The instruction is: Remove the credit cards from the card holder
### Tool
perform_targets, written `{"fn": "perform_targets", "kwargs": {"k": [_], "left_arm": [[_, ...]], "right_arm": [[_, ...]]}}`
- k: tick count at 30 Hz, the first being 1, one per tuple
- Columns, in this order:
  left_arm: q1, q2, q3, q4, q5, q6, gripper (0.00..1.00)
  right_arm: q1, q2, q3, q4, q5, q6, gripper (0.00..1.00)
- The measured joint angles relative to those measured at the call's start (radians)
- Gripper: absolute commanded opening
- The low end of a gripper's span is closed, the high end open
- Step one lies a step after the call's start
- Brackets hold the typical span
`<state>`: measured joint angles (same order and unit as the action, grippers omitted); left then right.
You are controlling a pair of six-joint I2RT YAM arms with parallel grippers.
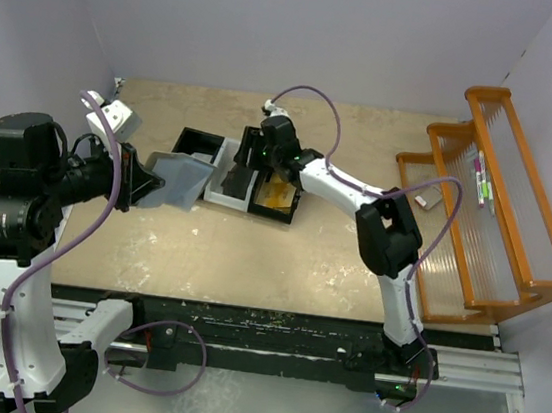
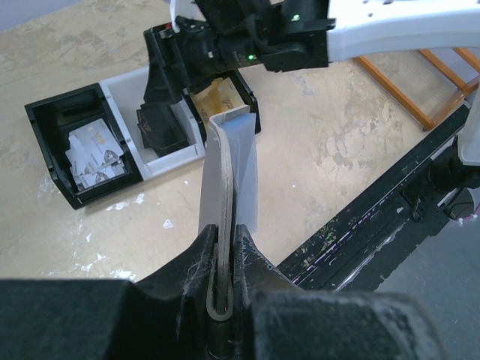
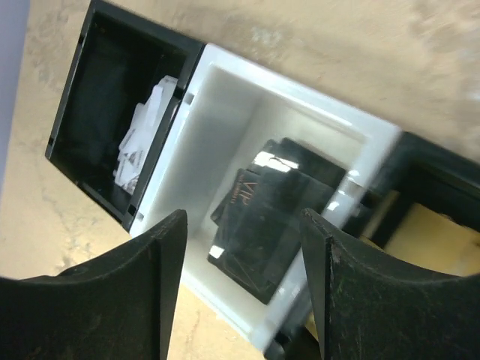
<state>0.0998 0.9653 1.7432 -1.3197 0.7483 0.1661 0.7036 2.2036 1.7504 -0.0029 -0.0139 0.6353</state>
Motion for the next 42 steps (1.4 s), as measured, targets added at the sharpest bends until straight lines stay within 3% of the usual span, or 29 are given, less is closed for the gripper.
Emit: {"fn": "perform_targets", "kwargs": {"k": [9,19,25,33,39,42], "left_arm": [[0.0,-0.005,0.0,0.0,0.004,-0.002,0.0],[0.0,-0.009,0.0,0.0,0.007,-0.002,0.0],[0.0,-0.009,0.0,-0.004,0.007,-0.002,0.0],[0.0,-0.009,0.0,-0.007,0.014,-0.003,0.0],[0.0,-0.009,0.0,-0.007,0.032,-0.016,0.0],[0.0,-0.009,0.0,-0.007,0.037,-0.017,0.0]], "right_arm": [[0.002,-0.173,-0.072,-0.067,0.242,-0.056,0.62],[0.038,-0.001,0.04,-0.193,0.388,-0.087,0.5],[0.061,0.032,0.043,-0.196,0.414,-0.087,0.28],[0.061,-0.065,-0.103,-0.182,0.449,-0.085,0.14],[0.053,-0.191,-0.277,-0.189,0.482,-0.042,0.13],[0.041,-0.217,-0.314,-0.189,0.494,-0.018,0.22]]}}
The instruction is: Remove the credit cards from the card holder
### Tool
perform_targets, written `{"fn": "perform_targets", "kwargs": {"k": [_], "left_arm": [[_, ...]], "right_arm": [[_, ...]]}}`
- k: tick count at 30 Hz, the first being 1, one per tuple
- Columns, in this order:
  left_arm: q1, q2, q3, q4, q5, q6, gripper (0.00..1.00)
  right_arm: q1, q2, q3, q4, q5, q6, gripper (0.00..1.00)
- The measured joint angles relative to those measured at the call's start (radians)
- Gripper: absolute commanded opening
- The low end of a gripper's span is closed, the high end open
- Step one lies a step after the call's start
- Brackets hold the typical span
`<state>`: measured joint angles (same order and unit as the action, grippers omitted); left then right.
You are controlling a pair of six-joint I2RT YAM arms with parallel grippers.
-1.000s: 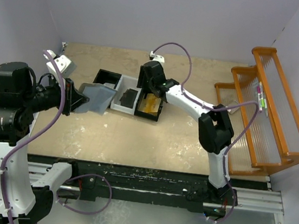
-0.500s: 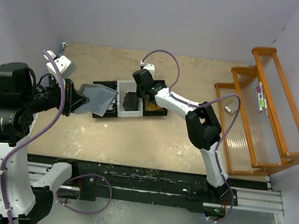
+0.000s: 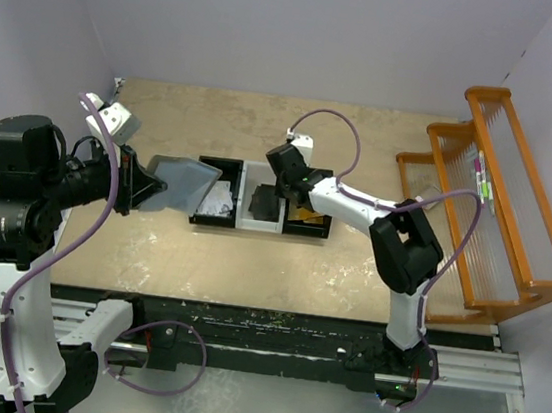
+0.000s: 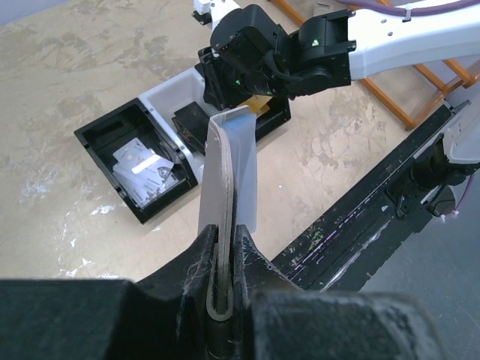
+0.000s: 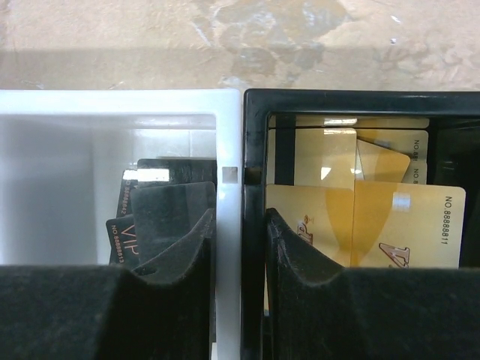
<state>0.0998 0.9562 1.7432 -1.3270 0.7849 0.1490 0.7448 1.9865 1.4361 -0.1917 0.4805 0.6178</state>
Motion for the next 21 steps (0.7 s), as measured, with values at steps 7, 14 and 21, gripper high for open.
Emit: {"fn": "perform_targets", "kwargs": {"k": [7,14,21], "left_arm": [[0.0,0.0,-0.004,-0.002,0.032,-0.008,0.0],[0.0,-0.003,-0.077,0.017,0.077,-0.043,0.0],[0.0,0.031,-0.138,0.096,0.18,-0.142,0.0]], "right_arm": [[-0.061,-0.045,-0.063,-0.003,-0.004,0.018,0.73],[-0.077,-0.262,-0.07,-0.046,-0.127,-0.025,0.94],[-0.076,-0.656,-0.196,0.121,-0.497,-0.068,0.97]]}}
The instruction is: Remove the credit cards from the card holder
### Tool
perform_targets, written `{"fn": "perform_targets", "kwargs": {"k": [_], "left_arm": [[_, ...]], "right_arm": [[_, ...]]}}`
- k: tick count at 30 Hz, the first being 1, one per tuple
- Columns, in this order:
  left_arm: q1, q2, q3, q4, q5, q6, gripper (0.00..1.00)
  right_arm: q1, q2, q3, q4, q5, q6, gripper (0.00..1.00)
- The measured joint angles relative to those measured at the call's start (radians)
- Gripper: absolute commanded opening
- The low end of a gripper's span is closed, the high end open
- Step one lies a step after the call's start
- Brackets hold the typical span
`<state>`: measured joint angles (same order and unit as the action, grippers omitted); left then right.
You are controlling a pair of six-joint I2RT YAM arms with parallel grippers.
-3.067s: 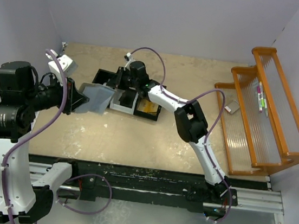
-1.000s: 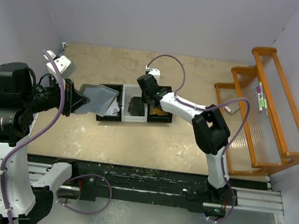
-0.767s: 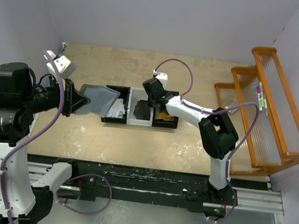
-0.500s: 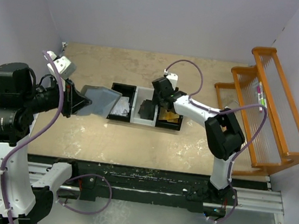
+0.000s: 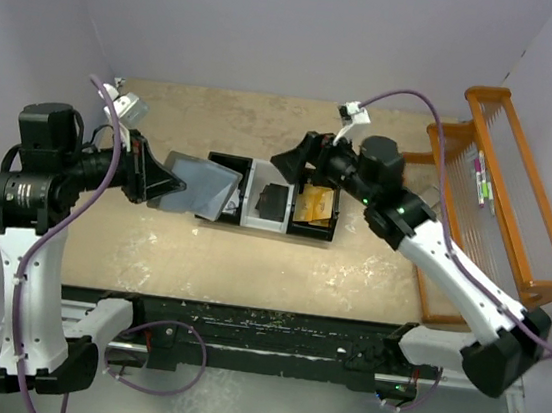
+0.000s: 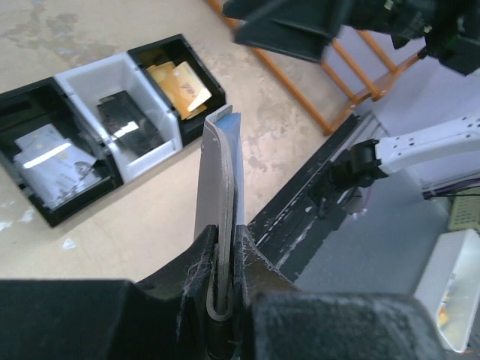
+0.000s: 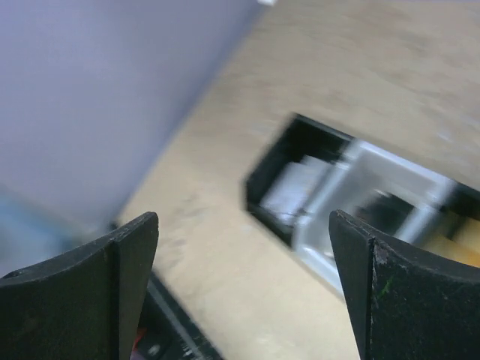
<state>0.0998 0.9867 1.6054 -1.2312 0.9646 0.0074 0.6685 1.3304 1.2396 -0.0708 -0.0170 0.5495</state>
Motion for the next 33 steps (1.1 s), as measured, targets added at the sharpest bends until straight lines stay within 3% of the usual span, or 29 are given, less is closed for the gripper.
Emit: {"fn": "perform_targets", "kwargs": {"k": [5,12,20,33], "left_arm": [[0.0,0.041,-0.013,0.08,0.101,-0.1,0.0],[0.0,0.056,-0.016,0.15,0.236,-0.204,0.0],[0.0,0.056,-0.016,0.184,0.318,-0.266,0.0],[0.0,0.052,-0.016,0.198,0.353,-0.301,0.0]], "right_arm": [[0.003,-0.156,-0.138,0.283,-0.376,0.036,0.94],[0.016,-0.105,-0.283,0.551,-0.666,0.185,0.73],[0.07,-0.074,-0.291,0.675,-0.76,0.25,0.62],[0.096,-0.027,-0.29,0.705,-0.746,0.264,0.52]]}}
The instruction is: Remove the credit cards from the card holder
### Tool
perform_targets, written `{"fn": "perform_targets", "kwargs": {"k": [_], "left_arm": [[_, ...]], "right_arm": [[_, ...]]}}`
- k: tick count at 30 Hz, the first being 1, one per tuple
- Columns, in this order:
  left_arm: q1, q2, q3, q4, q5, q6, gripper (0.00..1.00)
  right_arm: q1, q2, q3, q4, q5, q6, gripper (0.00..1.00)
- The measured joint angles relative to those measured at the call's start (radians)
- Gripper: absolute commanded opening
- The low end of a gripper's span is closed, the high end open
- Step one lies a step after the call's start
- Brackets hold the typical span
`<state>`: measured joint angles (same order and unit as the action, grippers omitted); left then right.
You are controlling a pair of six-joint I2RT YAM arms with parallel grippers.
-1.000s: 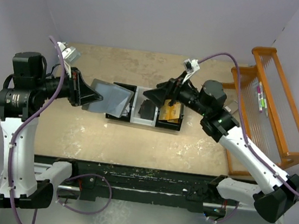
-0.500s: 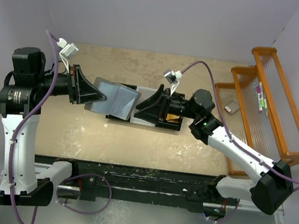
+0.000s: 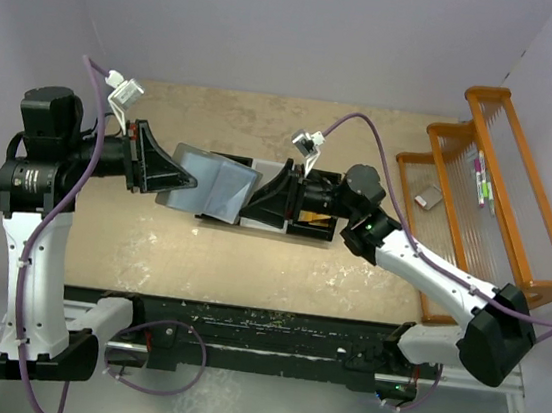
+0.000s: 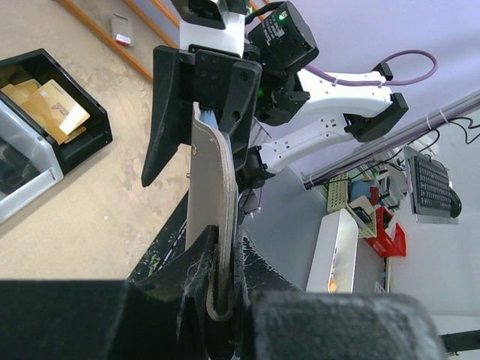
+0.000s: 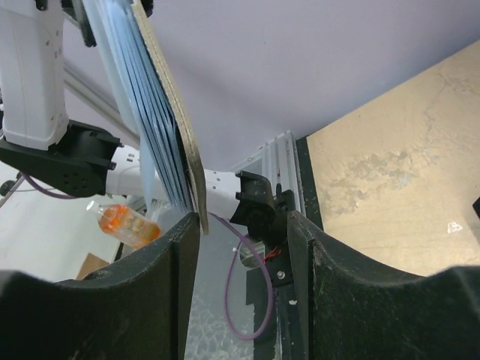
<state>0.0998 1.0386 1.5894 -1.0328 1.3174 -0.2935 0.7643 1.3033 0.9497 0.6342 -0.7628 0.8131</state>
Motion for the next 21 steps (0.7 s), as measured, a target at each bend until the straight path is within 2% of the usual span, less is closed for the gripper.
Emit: {"fn": "perform_targets", "kwargs": {"k": [8,14,18,21], "left_arm": [[0.0,-0.006,0.001,0.0,0.003,0.0,0.0],[0.0,-0.004,0.01,-0.012,0.003,0.016,0.0],[0.0,-0.004,0.021,-0.023,0.003,0.025,0.0],[0.0,-0.004,0.023,-0.029,0.003,0.025,0.0]], "right_arm": [[0.01,0.021,0.033,-0.009,-0.001,-0.002,0.55],[0.01,0.019,0.037,-0.075,-0.076,-0.043,0.55],[0.01,0.016,0.037,-0.096,-0.123,-0.066,0.52],[0.01,0.014,0.037,-0.071,-0.141,-0.056,0.47]]}}
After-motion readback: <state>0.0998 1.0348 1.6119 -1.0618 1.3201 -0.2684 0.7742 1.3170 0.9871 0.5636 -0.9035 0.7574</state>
